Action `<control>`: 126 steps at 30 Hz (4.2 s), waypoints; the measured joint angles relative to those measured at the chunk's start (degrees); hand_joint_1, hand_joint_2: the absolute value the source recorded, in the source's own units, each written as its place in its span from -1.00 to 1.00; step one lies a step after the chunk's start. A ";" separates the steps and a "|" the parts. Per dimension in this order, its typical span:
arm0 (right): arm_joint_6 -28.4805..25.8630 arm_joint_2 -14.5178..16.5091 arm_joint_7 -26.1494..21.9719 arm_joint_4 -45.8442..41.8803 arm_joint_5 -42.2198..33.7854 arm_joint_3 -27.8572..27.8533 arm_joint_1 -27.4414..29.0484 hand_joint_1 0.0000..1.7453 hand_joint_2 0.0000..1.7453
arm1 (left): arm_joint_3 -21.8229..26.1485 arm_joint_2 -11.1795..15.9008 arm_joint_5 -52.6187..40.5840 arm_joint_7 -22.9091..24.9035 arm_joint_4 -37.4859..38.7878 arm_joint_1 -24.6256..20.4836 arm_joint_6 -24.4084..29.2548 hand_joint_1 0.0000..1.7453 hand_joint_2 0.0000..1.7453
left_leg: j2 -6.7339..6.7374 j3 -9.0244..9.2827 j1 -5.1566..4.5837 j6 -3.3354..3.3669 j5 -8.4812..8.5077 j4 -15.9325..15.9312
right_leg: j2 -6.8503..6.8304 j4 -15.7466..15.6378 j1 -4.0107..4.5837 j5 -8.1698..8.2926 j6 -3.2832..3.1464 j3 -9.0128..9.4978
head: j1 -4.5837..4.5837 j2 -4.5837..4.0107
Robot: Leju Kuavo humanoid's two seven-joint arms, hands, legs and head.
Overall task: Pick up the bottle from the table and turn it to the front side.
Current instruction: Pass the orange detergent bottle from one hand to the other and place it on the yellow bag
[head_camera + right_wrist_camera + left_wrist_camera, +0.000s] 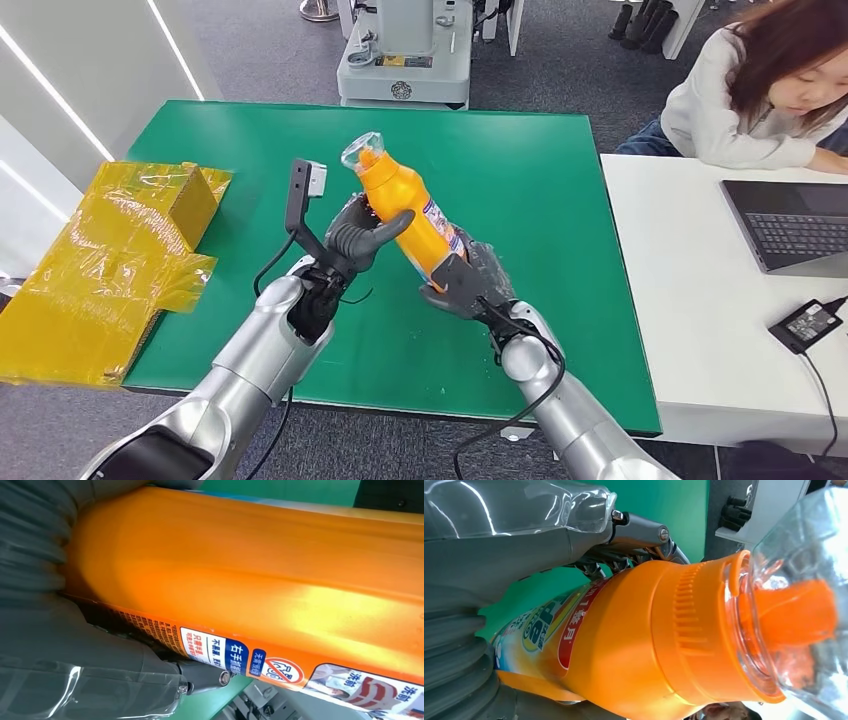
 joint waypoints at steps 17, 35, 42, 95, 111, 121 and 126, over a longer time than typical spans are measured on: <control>1.43 0.72 -1.59 0.18 -2.44 0.74 -0.68 -1.00 1.00 | 0.22 0.93 -8.43 -6.23 -0.57 -0.29 6.10 1.00 1.00 | 0.04 0.00 0.01 0.00 0.00 0.00 | 0.03 0.01 0.01 0.00 0.00 -0.02 | -0.01 0.00; -1.51 -4.97 0.73 -28.98 -3.74 -0.04 17.85 -1.00 1.00 | 1.74 5.81 -28.49 -10.29 0.70 -4.58 10.82 1.00 1.00 | 0.05 -0.14 -0.01 0.00 0.00 0.01 | 0.03 -0.01 -0.01 0.03 -0.02 -0.19 | -0.01 0.00; -2.19 -5.32 1.18 -32.72 -2.15 -0.80 19.89 -1.00 1.00 | 0.70 5.76 -42.13 -13.31 2.29 -6.37 17.32 1.00 1.00 | 0.04 -0.16 0.01 0.00 0.00 0.01 | 0.04 0.00 0.00 0.03 -0.04 -0.25 | -0.01 0.00; 4.74 -3.86 0.39 -40.89 -3.65 -4.96 30.55 -1.00 1.00 | -20.18 22.62 -120.34 26.73 26.19 -8.14 30.17 1.00 1.00 | 0.28 -0.17 0.02 -0.05 0.03 -0.07 | 0.24 0.07 0.02 0.04 -0.09 -0.31 | -0.01 0.00; 6.95 -2.71 -0.37 -38.23 -3.98 -5.07 31.15 -1.00 1.00 | -15.86 27.58 -118.86 25.15 26.75 -4.44 28.98 0.02 1.00 | 0.26 -0.14 0.03 -0.08 0.05 -0.09 | 0.21 0.08 0.03 0.03 -0.12 -0.27 | 0.00 0.00; 7.09 -2.71 -0.39 -37.09 -3.96 -5.07 30.63 -1.00 1.00 | -15.29 28.23 -120.71 22.17 26.74 -3.72 31.62 -1.00 1.00 | 0.24 -0.14 0.03 -0.09 0.06 -0.09 | 0.19 0.09 0.03 0.03 -0.13 -0.27 | -0.01 0.00; 7.14 -2.72 -0.43 -36.71 -3.96 -5.05 30.47 -1.00 1.00 | -15.06 28.21 -121.21 21.19 26.73 -2.67 35.90 -1.00 1.00 | 0.25 -0.14 0.02 -0.09 0.06 -0.09 | 0.19 0.08 0.03 0.03 -0.13 -0.27 | -0.01 0.00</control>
